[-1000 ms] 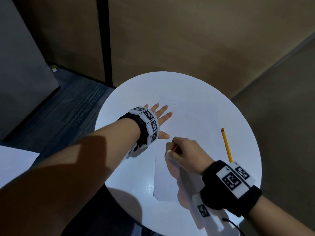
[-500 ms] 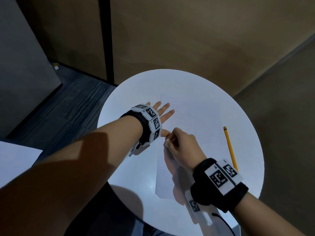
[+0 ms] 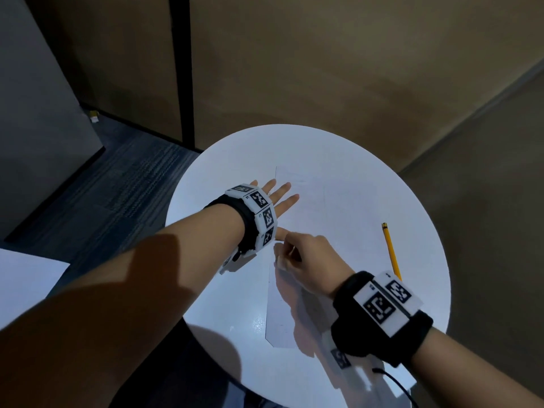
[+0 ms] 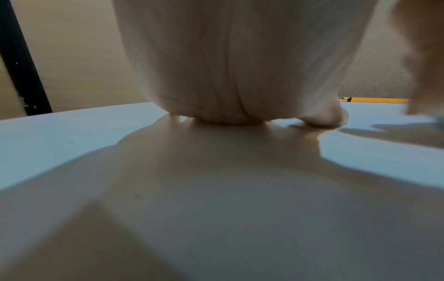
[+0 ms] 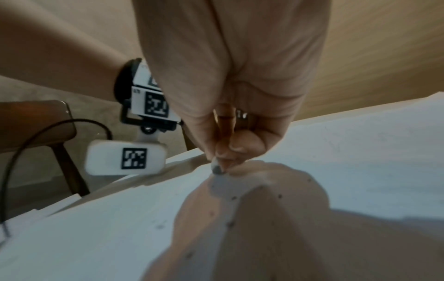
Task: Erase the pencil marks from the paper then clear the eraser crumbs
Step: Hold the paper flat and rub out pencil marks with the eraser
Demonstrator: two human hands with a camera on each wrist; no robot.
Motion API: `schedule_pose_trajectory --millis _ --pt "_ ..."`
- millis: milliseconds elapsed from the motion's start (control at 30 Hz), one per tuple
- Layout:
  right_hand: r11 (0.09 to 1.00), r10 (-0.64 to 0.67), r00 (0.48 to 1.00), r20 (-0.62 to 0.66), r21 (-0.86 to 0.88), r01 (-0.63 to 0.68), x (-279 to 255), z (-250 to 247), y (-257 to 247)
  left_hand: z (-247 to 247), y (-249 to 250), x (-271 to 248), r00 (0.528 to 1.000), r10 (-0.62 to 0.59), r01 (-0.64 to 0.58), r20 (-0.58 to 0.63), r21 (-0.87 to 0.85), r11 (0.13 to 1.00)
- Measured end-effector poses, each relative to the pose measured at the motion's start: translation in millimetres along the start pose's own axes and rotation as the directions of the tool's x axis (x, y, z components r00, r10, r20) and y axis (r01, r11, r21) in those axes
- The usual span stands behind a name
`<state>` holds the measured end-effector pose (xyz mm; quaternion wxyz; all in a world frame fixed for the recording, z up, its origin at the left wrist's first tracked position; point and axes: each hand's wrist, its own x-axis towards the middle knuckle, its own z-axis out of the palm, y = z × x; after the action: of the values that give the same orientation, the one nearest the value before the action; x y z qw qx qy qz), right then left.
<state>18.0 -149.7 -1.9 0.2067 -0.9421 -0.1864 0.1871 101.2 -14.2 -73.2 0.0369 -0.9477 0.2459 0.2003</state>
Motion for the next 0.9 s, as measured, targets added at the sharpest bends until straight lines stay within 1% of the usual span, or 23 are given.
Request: schedule_pose_trajectory --millis 100,133,200,267,300,433,500,567,633,667,767,800,833,867,900 --pt "0.998 0.064 0.995 -0.075 -0.005 -0.065 14.2 3.1 4.7 3.2 -1.2 2.7 1.000 -0.001 0.002 -0.009 0.050 0.999" --pt "0.998 0.059 0.995 -0.082 -0.012 -0.060 11.5 6.9 5.0 2.3 -0.7 2.1 1.000 0.004 -0.004 0.001 0.044 0.999" --pt "1.000 0.003 0.998 -0.056 -0.020 -0.004 0.5 12.0 3.8 0.4 -0.2 0.6 1.000 0.010 -0.010 0.002 0.023 1.000" --pt "0.999 -0.038 0.999 -0.025 0.001 0.038 -3.8 9.9 1.7 0.8 -0.6 0.8 1.000 0.010 -0.009 -0.011 0.023 1.000" --pt "0.999 -0.039 0.999 -0.021 0.003 0.039 -1.2 6.3 1.1 2.1 -1.0 2.1 1.000 0.005 -0.004 -0.012 0.026 1.000" --pt "0.998 0.059 0.994 -0.094 0.009 -0.059 12.1 3.5 4.9 6.1 -1.8 5.8 1.000 -0.001 0.001 -0.011 0.046 0.999" --pt "0.999 0.025 0.997 -0.073 0.033 -0.023 1.7 8.9 1.7 3.6 -0.9 3.0 1.000 0.001 -0.001 -0.003 0.046 0.999" --pt "0.999 -0.017 1.000 -0.009 0.044 0.017 -7.9 7.6 -3.1 1.6 -0.4 0.4 1.000 0.005 -0.005 -0.001 0.020 1.000" --pt "0.999 -0.003 1.000 0.026 0.053 0.002 -4.1 0.8 -1.7 1.3 -0.8 0.3 1.000 0.008 -0.008 -0.004 0.017 1.000" --pt "0.998 0.014 1.000 0.003 0.064 -0.014 0.9 -0.6 1.6 2.6 -1.5 1.3 1.000 0.006 -0.006 -0.003 0.027 1.000" --pt "0.995 0.066 0.990 -0.127 0.081 -0.056 7.6 4.3 6.8 4.5 -2.7 2.9 1.000 0.002 -0.002 -0.009 0.046 0.999" --pt "0.995 0.053 0.991 -0.126 0.092 -0.042 4.1 7.5 6.8 3.2 -1.8 1.0 1.000 0.006 -0.006 -0.005 0.038 0.999" --pt "0.994 0.037 0.996 -0.087 0.101 -0.028 -0.1 9.8 7.5 2.1 -1.2 -0.5 1.000 0.010 -0.010 -0.002 0.023 1.000" --pt "0.991 0.034 0.999 -0.017 0.126 -0.031 -4.7 9.9 8.9 0.4 -0.6 -2.0 1.000 0.013 -0.013 -0.002 0.002 1.000" --pt "0.982 0.049 0.996 0.069 0.176 -0.061 -8.7 8.2 11.9 -1.5 0.2 -3.7 1.000 0.015 -0.015 0.000 -0.025 1.000"
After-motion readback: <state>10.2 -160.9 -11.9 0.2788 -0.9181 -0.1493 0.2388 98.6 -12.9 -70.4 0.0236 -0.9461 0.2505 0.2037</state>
